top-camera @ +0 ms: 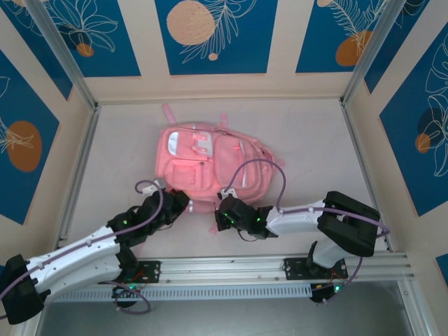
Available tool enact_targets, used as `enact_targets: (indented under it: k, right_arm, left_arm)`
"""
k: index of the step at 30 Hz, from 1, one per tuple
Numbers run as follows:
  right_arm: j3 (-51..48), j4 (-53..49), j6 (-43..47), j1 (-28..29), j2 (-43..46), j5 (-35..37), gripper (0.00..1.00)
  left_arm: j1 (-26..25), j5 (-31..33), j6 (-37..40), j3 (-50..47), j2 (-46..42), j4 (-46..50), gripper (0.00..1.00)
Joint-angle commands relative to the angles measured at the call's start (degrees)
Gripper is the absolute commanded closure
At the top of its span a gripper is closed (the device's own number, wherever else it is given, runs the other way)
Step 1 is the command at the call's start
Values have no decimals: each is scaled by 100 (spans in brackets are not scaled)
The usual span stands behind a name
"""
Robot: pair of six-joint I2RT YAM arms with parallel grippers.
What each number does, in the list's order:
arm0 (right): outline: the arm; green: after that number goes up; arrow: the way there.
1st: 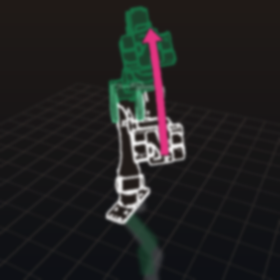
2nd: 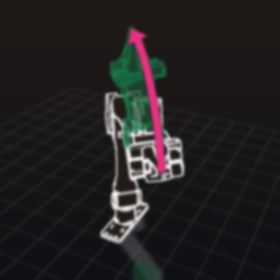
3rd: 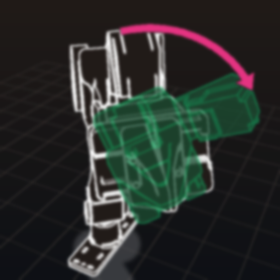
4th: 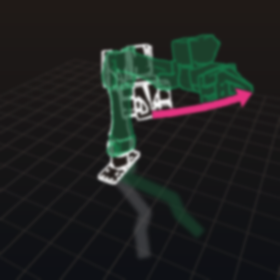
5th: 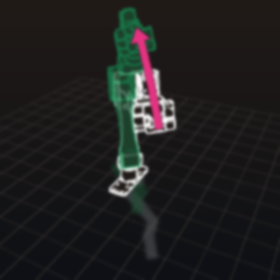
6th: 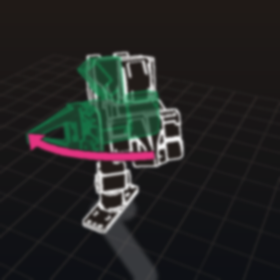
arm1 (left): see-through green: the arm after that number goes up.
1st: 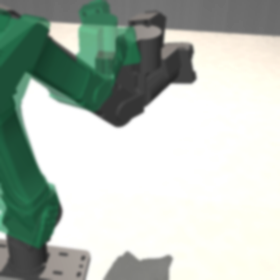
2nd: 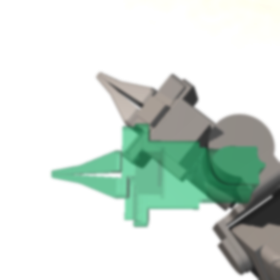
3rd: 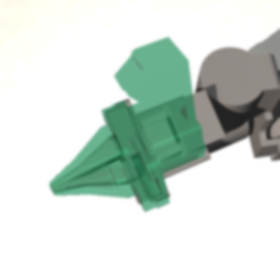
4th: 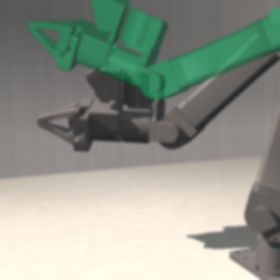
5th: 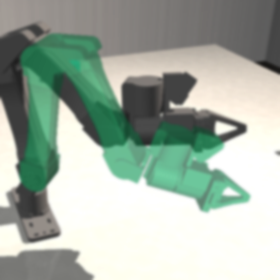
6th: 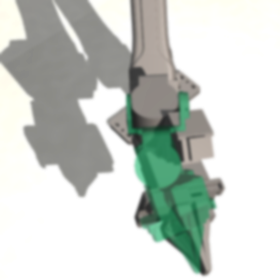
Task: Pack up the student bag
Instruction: Zip the student bag at the center of the table.
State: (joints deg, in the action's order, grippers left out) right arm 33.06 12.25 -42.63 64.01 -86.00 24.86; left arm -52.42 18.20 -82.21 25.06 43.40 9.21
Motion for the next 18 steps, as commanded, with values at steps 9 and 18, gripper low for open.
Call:
enact_targets:
  k: [9,18]
  right_arm:
    - [-642,-376,-166,-11,1207,159,100]
    - [-812,-218,-174,-35,1281,76,99]
  left_arm:
    - [-145,48,50,37,-225,171,100]
    - [-146,13,27,16,-304,246,100]
